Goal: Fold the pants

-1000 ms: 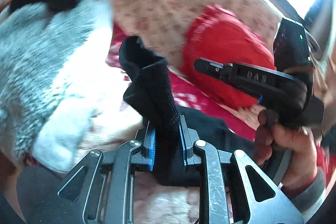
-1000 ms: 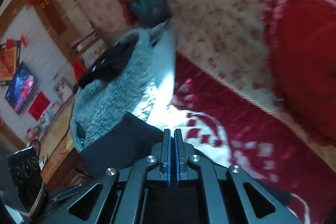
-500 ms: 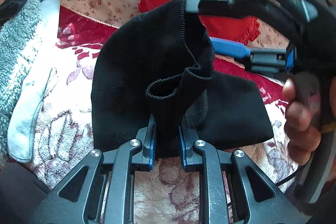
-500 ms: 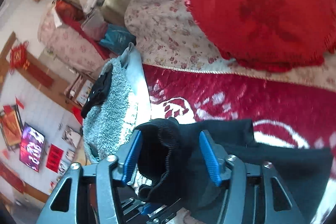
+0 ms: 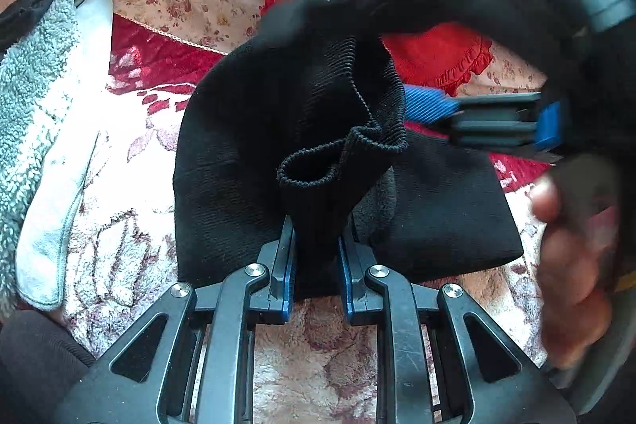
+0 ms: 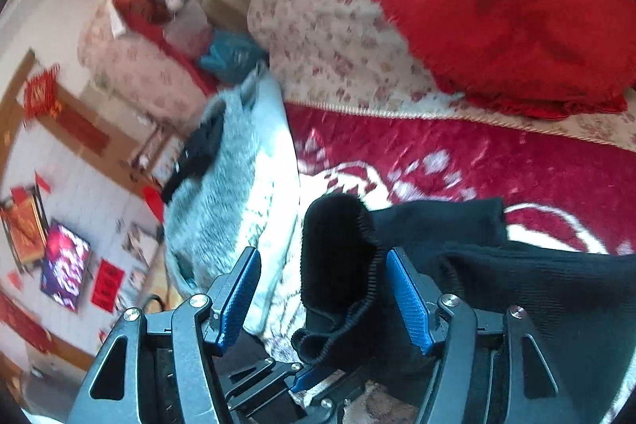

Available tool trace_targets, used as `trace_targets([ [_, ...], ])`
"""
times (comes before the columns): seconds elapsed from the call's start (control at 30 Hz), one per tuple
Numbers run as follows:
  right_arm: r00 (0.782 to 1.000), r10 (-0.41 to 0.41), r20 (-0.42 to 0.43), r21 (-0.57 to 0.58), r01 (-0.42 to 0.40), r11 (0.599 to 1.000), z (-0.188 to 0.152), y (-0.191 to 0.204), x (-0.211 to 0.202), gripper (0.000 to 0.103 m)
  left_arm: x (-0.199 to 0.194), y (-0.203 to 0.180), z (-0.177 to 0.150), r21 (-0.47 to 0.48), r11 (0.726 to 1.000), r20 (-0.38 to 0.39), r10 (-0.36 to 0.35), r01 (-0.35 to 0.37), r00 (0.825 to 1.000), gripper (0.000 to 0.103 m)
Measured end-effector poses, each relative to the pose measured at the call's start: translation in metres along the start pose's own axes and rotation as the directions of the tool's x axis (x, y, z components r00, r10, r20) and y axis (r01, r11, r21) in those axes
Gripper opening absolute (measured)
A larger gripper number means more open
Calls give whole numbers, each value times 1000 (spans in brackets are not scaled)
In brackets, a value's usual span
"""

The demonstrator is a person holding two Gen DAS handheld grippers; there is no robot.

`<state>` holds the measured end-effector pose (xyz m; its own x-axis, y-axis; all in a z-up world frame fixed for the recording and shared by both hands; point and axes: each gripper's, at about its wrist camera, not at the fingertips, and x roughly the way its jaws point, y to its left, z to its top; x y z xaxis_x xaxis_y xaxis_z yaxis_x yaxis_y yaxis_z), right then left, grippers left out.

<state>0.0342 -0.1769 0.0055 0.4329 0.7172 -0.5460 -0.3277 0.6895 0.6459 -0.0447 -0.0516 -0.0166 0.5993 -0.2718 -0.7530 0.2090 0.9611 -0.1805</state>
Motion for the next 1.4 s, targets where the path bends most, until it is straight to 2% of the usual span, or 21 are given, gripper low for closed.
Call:
trace_targets([
  [0.03,999,-21,-29,-15,20,1000,-1,1,9,63,-1,0,-1,-1,1000,-2,-1,1,1000,17],
  [0.07,996,-67,-63,-22,65,998,-3,-2,21,47,-4,1,-2,-3,1000,-6,-4,4,1000,17],
  [0.1,994,-85,-72,-21,84,996,-5,-6,27,21,-8,4,-3,-7,1000,-13,-12,12,1000,17],
  [0.13,993,-93,-74,-20,91,996,-6,-10,30,15,-12,6,-5,-10,1000,-16,-26,26,1000,17],
  [0.2,994,-103,-40,-31,102,994,-9,-13,22,11,-27,11,-6,-8,997,-14,-74,74,997,17],
  [0.27,996,-83,-12,-46,82,996,-10,-11,6,11,-42,13,-5,0,995,7,-102,102,995,18],
  [0.43,992,-111,56,-88,116,989,-11,-13,-50,11,-69,7,8,39,997,94,-74,71,993,19],
  [0.53,978,-197,63,-70,202,977,-15,-33,-74,11,-59,4,14,43,998,72,-53,50,996,19],
  [0.63,950,-307,51,-31,309,951,-21,-62,-87,11,-37,0,17,43,998,21,-37,36,999,19],
  [0.73,907,-421,-6,3,421,907,-29,-92,-82,11,-17,-4,18,40,999,-38,-22,23,999,19],
  [0.83,911,-412,-21,25,413,911,-31,-99,-85,17,-7,-9,26,50,999,-54,0,3,999,19],
  [0.87,907,-420,-15,30,420,907,-30,-98,-89,31,-7,-11,29,55,999,-51,-1,4,999,19],
  [0.9,890,-456,2,39,456,889,-28,-96,-98,38,-7,-13,32,57,998,-48,-3,5,999,25],
  [0.97,849,-526,51,39,525,850,-24,-90,-113,38,-5,-17,44,57,998,-39,-8,10,999,27],
  [1.0,835,-544,83,35,543,839,-22,-86,-124,38,-4,-19,49,60,998,-33,-3,5,999,27],
  [1.03,834,-540,110,33,540,841,-20,-81,-131,38,0,-23,55,68,998,-28,3,-1,1000,27],
  [1.1,859,-485,163,17,489,872,-13,-69,-138,38,11,-30,65,83,997,-34,13,-10,999,27],
  [1.17,883,-442,158,-48,454,890,-10,-58,-127,38,26,-34,70,91,996,-60,23,-18,998,27],
  [1.2,885,-445,136,-79,458,885,-9,-56,-115,37,33,-34,71,92,995,-65,35,-29,997,28],
  [1.3,870,-488,74,-110,493,863,-11,-65,-82,36,49,-38,75,112,992,-73,74,-65,995,32],
  [1.4,840,-542,29,-92,542,836,-12,-91,-60,36,61,-41,77,121,989,-68,89,-80,994,38],
])
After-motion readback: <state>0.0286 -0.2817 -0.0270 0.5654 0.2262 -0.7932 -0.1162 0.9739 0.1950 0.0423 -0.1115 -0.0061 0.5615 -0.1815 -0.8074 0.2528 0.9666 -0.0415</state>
